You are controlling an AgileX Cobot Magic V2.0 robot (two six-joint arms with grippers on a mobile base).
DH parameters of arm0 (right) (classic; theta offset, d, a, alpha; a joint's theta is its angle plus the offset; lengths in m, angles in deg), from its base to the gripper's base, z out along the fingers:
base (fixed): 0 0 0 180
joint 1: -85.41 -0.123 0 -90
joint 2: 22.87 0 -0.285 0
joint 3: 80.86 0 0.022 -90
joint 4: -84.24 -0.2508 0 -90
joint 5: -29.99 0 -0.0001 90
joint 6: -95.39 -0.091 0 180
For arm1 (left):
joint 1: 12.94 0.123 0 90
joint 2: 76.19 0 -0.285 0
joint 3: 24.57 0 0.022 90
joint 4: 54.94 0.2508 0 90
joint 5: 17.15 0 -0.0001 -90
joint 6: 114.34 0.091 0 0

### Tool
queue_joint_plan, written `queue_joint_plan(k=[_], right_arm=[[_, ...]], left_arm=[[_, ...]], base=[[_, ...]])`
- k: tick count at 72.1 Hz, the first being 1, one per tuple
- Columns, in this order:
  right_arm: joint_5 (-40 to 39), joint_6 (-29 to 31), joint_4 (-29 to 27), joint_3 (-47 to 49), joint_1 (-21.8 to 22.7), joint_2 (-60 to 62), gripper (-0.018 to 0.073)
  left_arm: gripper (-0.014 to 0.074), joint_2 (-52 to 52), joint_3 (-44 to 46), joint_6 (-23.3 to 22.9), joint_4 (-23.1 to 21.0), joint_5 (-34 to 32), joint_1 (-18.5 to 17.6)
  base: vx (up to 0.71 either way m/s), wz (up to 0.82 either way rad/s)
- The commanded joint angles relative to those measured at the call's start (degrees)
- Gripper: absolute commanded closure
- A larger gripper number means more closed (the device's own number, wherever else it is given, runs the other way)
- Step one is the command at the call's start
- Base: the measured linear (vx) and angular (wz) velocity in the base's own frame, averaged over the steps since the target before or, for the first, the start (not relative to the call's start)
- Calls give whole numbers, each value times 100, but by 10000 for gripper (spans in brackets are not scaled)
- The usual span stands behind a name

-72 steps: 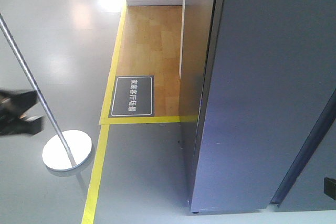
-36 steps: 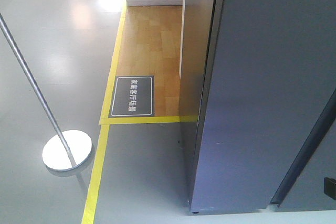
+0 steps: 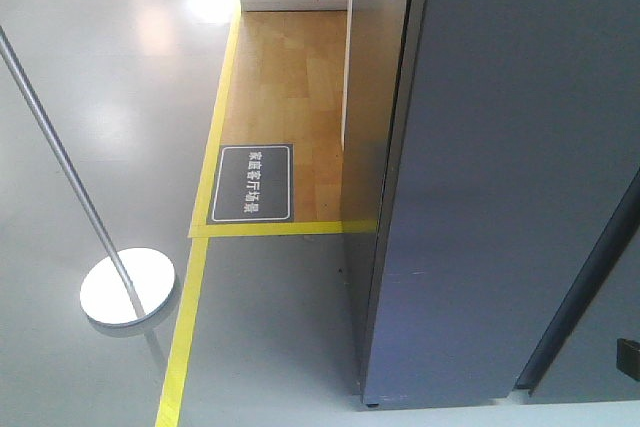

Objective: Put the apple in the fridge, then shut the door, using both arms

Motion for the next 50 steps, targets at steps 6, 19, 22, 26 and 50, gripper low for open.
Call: queue_joint_plan(k=[6, 19, 22, 26, 50], right_arm=[[-295, 43, -6, 153, 9, 1, 563], [-224, 43, -6, 153, 9, 1, 563], [-218, 43, -6, 153, 9, 1, 563], [-218, 43, -6, 153, 9, 1, 563], [-218, 43, -6, 153, 9, 1, 563]], left_arm=[[603, 98, -76, -78, -48, -350, 6], [603, 105, -81, -971, 864, -282, -114], [603, 105, -81, -1374, 1329, -282, -139], [603, 105, -81, -1906, 1873, -282, -165], [603, 105, -81, -2520, 2305, -315, -159]], base=[[0, 0], [0, 0], [0, 0], [0, 0], [0, 0]])
